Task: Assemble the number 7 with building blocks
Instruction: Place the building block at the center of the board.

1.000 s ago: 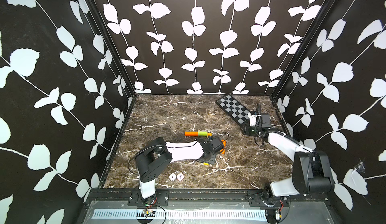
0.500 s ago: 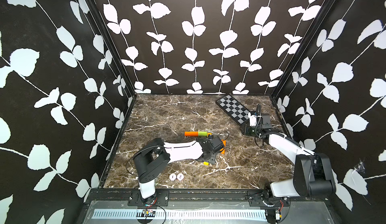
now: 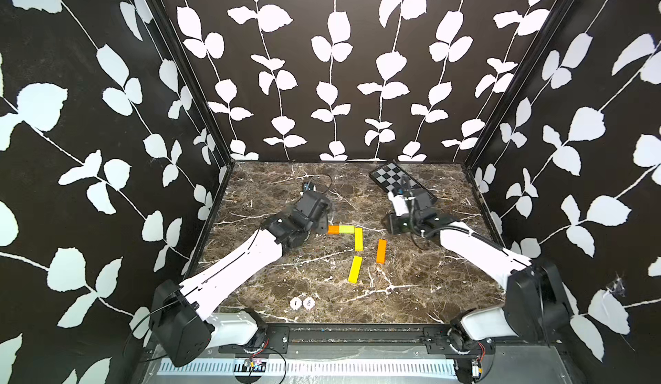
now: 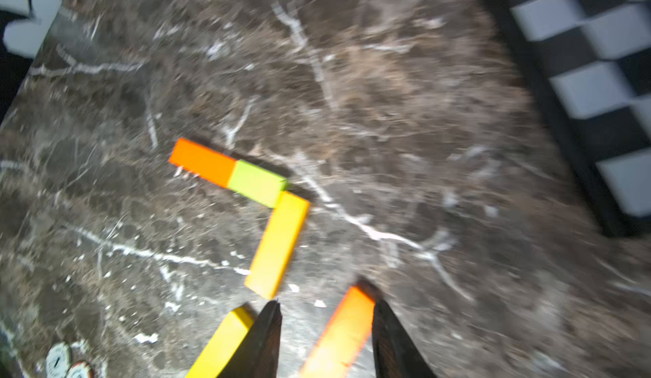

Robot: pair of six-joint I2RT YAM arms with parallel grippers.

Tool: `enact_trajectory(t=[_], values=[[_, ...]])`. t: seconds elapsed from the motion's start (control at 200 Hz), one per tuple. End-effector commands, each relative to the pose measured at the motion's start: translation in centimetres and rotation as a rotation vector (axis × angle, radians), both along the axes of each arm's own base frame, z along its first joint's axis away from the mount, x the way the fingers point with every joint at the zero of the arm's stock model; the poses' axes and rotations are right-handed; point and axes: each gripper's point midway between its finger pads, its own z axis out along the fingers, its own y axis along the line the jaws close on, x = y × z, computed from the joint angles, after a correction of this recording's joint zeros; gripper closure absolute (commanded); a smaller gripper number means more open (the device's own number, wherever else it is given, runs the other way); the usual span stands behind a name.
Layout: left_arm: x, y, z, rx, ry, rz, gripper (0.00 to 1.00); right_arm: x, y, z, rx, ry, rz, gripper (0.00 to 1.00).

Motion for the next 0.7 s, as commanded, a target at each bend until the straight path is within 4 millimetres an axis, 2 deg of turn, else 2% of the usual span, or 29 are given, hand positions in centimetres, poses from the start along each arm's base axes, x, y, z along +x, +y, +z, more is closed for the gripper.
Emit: enact_trajectory(t=[0.0,0.045,0.07,0.155,0.245,0.38,0.44,0.47,0.56,0.695], values=[[-2.1,-0.3,-3.2,0.022,0.109,-0.091,0.4,-1.7,-0.5,-1.9,-0.088,0.113,-0.026,0.58],[-2.4,-0.1,-4.3,0.036,0.133,-0.088,0.4,-2.1,-0.4,-2.1,-0.099,0.122,-0.023,0.59],[-2.1,0.8,-4.9,0.036,0.145,-0.059,0.4,-2.4,-0.2,-2.1,-0.101,0.124,-0.014,0.58],[-2.1,1.3,-6.1,0.011,0.172,-0.047,0.39,-3.9,0.7,-2.2,-0.126,0.1,0.063,0.56],[-1.3,1.2,-6.2,-0.064,0.165,-0.045,0.4,-5.7,1.4,-2.2,-0.151,0.06,0.144,0.53],[-0.2,1.9,-5.9,-0.062,0.152,-0.036,0.4,-8.2,0.7,-2.5,-0.198,0.02,0.163,0.51],[0.0,1.9,-6.0,-0.057,0.158,-0.045,0.39,-9.1,0.1,-2.5,-0.231,-0.011,0.159,0.47],[0.1,1.8,-6.2,-0.058,0.162,-0.048,0.39,-9.6,0.0,-2.5,-0.235,-0.023,0.159,0.42],[0.4,1.4,-6.8,-0.062,0.177,-0.064,0.39,-11.3,0.5,-2.4,-0.222,-0.047,0.183,0.32],[0.9,1.1,-7.3,-0.07,0.187,-0.072,0.38,-13.1,0.9,-3.4,-0.243,0.053,0.143,0.29]])
